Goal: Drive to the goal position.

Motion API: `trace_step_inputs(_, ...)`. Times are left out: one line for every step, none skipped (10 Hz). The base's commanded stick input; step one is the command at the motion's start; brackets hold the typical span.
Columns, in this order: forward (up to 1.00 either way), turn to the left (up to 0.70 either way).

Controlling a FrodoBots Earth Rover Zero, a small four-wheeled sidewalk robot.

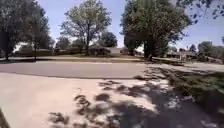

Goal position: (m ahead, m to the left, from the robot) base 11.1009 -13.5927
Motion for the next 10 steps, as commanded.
trace_step_inputs(0.7,0.0)
trace_step_inputs(0.7,0.0)
trace_step_inputs(0.7,0.0)
trace_step_inputs(0.7,0.0)
trace_step_inputs(0.7,0.0)
trace_step_inputs(0.7,0.0)
trace_step_inputs(0.7,-0.02)
trace_step_inputs(0.7,-0.17)
trace_step_inputs(0.7,-0.32)
trace_step_inputs(0.7,-0.35)
